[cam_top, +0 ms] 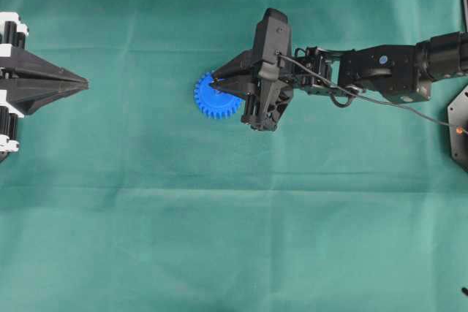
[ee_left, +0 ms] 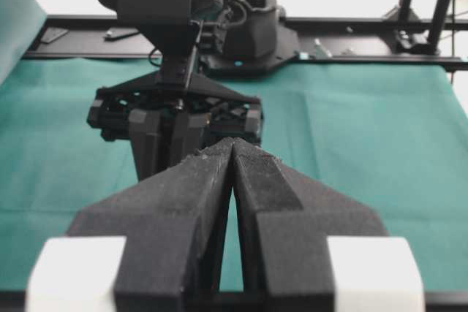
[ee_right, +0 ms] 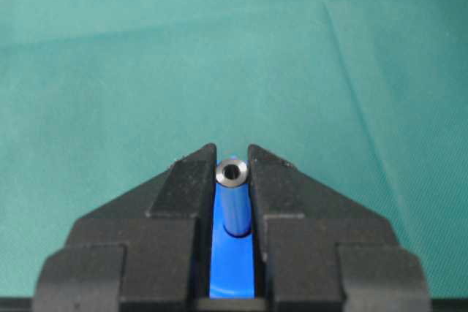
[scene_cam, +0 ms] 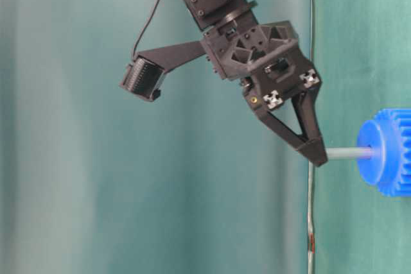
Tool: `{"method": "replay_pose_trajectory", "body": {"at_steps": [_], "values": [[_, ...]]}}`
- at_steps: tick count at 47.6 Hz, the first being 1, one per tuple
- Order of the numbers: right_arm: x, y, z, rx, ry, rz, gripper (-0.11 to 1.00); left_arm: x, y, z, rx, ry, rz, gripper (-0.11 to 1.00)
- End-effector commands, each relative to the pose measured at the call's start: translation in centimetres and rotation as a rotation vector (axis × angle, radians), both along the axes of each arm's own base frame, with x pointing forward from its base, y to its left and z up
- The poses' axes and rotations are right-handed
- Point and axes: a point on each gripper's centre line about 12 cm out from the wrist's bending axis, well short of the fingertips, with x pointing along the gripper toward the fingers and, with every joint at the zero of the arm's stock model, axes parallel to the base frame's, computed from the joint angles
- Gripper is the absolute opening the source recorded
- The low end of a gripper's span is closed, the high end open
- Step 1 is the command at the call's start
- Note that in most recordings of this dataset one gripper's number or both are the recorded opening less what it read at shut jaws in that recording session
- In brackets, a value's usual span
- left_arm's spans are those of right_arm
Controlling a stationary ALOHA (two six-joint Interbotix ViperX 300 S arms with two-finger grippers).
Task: Insert the shaft placed at a random location into the center hole of the medium gear at another random location.
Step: 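Press the shaft down into the blue gear's center hole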
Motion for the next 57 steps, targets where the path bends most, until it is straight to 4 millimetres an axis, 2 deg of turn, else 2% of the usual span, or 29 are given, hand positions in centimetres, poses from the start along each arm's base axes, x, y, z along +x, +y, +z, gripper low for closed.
{"method": "replay_pose_trajectory", "body": {"at_steps": [1, 27, 57], "values": [[0.3, -0.1, 1.1, -0.004, -0.04, -0.005, 0.13, 0.3, 0.1, 0.9, 0.003, -0.021, 0.002, 0.0], [0.5, -0.1, -1.6, 0.009, 0.01, -0.01, 0.13, 0.3, 0.1, 0.9, 0.005, -0.02, 0.002, 0.0], [0.6, 0.1, -1.9, 0.008, 0.016, -0.006, 0.13, 0.3, 0.1, 0.9, 0.005, -0.017, 0.002, 0.0]]}}
